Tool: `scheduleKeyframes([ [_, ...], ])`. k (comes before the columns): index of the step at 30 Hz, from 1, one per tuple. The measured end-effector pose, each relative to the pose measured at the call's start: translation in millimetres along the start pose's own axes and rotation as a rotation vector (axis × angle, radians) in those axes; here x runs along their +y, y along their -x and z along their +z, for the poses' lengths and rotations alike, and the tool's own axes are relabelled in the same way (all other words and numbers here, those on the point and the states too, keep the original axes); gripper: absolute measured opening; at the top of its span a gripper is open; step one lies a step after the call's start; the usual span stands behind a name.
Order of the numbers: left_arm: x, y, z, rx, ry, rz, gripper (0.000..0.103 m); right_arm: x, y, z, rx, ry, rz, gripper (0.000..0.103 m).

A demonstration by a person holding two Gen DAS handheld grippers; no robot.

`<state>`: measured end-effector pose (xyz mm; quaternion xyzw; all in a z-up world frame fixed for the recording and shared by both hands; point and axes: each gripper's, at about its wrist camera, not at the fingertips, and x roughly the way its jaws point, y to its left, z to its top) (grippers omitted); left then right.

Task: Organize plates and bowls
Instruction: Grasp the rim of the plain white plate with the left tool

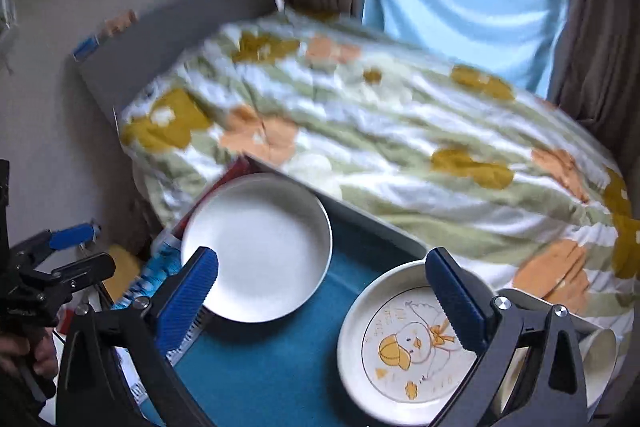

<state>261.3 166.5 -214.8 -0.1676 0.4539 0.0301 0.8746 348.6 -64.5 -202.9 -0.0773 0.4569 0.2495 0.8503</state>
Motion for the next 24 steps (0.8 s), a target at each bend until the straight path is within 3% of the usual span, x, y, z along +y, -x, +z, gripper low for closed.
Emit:
scheduleKeyframes([
  [1,1,-12,-1,0.023,0.001,0.001,0.084,-4,-11,1,0.027,-0.01,0.007,0.103],
  [5,9,-51,-4,0.091,0.035,-0.026,0.072,-14,-55,5,0.116,-0.022,0.043,0.102],
  [7,11,-65,-4,0.111,0.057,-0.024,0.06,-15,-73,7,0.143,-0.009,0.054,0.098],
  [9,13,-81,-2,0.131,0.071,-0.016,0.053,-20,-90,8,0.171,-0.003,0.084,0.079],
  [12,13,-98,-1,0.15,0.086,-0.013,0.051,-21,-113,9,0.217,0.011,0.118,0.061],
  [20,18,-121,4,0.157,0.108,0.017,0.028,-19,-145,7,0.256,0.042,0.171,0.037],
  [22,20,-123,4,0.151,0.106,0.043,0.017,-20,-147,6,0.253,0.04,0.185,0.033],
  [24,25,-123,3,0.147,0.118,0.054,0.01,-20,-146,6,0.244,0.043,0.19,0.022],
])
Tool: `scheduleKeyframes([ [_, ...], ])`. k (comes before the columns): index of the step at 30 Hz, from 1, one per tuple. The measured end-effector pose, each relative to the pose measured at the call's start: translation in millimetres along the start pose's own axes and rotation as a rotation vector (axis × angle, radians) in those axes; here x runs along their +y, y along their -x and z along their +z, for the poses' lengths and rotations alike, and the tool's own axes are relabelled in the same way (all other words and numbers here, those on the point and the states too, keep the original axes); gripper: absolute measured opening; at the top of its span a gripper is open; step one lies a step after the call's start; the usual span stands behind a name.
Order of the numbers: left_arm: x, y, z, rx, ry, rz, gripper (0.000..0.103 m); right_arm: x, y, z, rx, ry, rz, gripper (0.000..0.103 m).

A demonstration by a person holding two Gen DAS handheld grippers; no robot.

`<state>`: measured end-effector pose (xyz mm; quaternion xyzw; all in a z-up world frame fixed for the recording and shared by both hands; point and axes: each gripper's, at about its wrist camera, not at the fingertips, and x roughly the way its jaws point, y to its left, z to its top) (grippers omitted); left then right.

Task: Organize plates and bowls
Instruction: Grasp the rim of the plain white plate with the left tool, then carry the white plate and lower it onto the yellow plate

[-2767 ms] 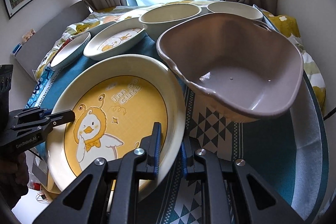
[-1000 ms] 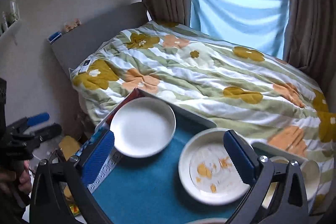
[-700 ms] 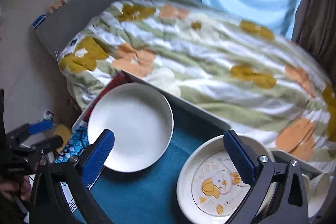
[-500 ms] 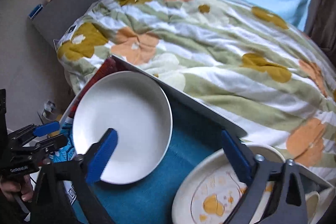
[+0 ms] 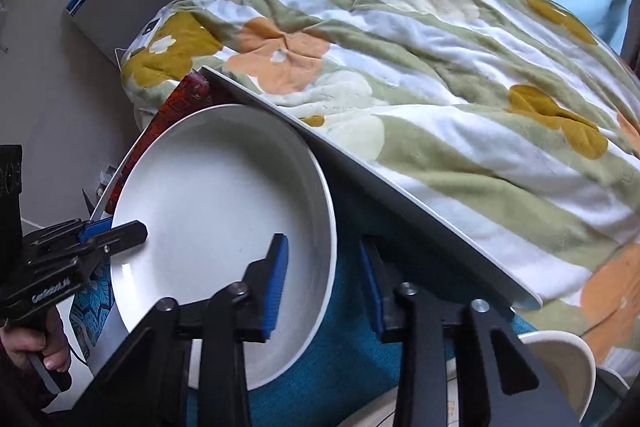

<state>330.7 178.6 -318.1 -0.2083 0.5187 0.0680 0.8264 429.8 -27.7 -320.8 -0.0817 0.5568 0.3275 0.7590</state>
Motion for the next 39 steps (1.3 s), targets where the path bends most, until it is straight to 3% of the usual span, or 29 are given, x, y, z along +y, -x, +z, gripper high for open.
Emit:
scheduleKeyframes([
  [2,5,0,0,-0.001,0.016,-0.017,0.01,0,-1,-1,0.002,-0.007,0.017,0.015],
  [15,-9,7,-2,-0.013,-0.054,0.06,0.01,8,7,-6,-0.039,-0.017,-0.007,0.015],
  [32,-15,22,-11,0.024,-0.105,0.077,0.01,13,17,-14,-0.031,-0.051,-0.021,0.016],
  [39,-22,46,-10,0.036,-0.134,0.073,0.01,19,34,-17,-0.027,-0.056,-0.033,0.016],
])
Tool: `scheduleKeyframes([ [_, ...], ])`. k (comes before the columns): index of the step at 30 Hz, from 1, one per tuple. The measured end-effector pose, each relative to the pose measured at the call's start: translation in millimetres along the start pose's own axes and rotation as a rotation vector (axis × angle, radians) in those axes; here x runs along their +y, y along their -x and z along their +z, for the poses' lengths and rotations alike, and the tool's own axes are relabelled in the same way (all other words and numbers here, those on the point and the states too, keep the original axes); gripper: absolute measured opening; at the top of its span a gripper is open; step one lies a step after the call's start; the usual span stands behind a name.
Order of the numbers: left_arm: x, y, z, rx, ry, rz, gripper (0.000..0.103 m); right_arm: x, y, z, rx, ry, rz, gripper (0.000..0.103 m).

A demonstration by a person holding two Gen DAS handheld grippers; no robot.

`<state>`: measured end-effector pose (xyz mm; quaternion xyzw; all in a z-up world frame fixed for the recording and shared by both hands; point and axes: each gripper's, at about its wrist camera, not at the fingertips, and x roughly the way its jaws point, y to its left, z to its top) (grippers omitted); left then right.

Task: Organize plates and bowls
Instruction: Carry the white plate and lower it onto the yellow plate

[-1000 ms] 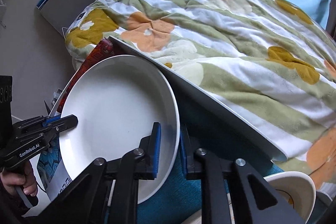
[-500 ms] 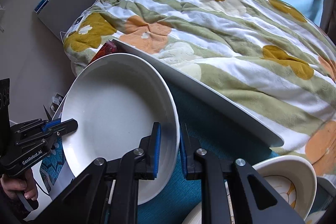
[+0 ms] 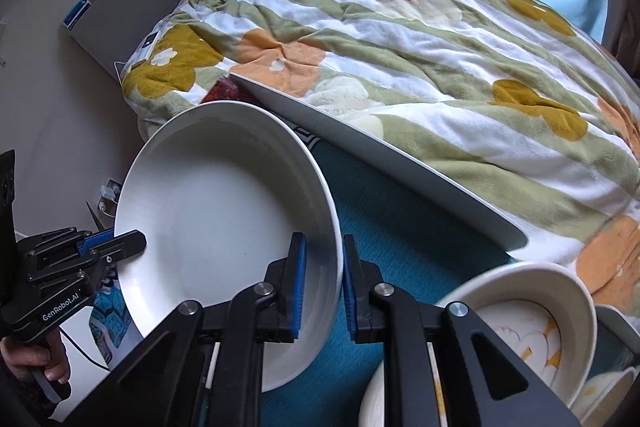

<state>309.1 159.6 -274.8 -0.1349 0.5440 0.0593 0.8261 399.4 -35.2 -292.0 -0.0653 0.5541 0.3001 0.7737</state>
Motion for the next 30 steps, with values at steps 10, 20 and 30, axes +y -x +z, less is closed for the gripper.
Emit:
scheduleKeyframes([
  [10,-40,50,-15,-0.018,-0.176,-0.061,0.01,1,75,-54,-0.046,-0.142,-0.071,0.016],
  [20,-123,75,-70,0.019,-0.402,-0.164,0.01,-20,146,-162,-0.093,-0.351,-0.159,0.016],
  [30,-211,85,-155,0.062,-0.506,-0.204,0.01,-55,192,-280,-0.056,-0.494,-0.173,0.015],
])
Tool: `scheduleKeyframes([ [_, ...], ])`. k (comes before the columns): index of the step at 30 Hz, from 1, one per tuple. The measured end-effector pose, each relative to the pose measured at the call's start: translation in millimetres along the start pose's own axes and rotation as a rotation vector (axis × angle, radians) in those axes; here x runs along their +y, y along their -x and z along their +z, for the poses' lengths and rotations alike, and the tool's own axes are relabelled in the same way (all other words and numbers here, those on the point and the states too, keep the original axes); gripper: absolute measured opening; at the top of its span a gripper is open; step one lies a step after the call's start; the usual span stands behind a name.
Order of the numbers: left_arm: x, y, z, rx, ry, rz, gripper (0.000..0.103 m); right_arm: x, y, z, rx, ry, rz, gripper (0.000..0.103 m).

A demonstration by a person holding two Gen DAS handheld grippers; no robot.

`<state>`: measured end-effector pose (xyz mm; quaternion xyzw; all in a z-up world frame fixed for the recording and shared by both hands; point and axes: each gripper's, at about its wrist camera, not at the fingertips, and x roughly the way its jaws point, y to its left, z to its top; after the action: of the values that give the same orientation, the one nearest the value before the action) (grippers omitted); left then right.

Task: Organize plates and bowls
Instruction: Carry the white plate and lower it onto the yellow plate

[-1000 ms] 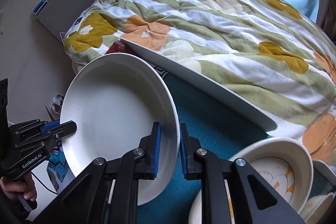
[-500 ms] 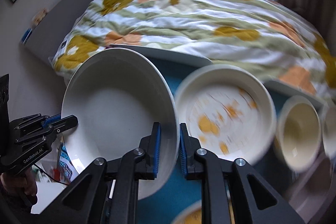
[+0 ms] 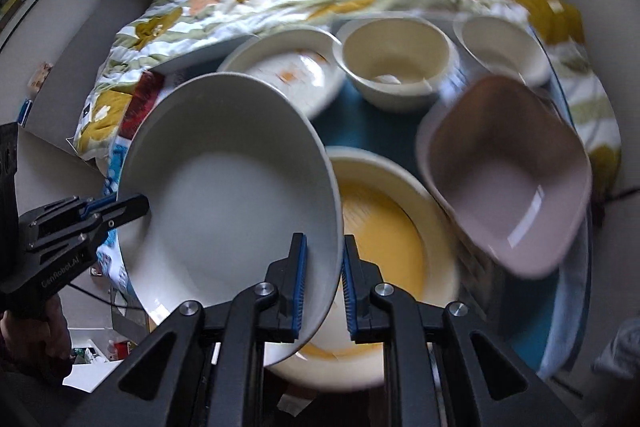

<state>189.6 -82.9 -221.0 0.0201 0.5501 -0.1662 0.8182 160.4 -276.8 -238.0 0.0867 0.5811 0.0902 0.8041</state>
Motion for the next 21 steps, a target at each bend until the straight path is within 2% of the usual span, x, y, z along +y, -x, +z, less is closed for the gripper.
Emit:
scheduleKeyframes([
  [7,-38,-33,-18,0.038,-0.02,-0.016,0.01,-34,-3,-33,0.006,-0.049,-0.022,0.015],
  [12,-45,-57,-18,0.066,-0.017,-0.05,0.011,-49,-6,-39,-0.002,-0.09,-0.038,0.015],
  [21,-48,-80,-9,0.095,-0.03,-0.053,0.013,-59,-11,-41,-0.007,-0.112,-0.053,0.015],
])
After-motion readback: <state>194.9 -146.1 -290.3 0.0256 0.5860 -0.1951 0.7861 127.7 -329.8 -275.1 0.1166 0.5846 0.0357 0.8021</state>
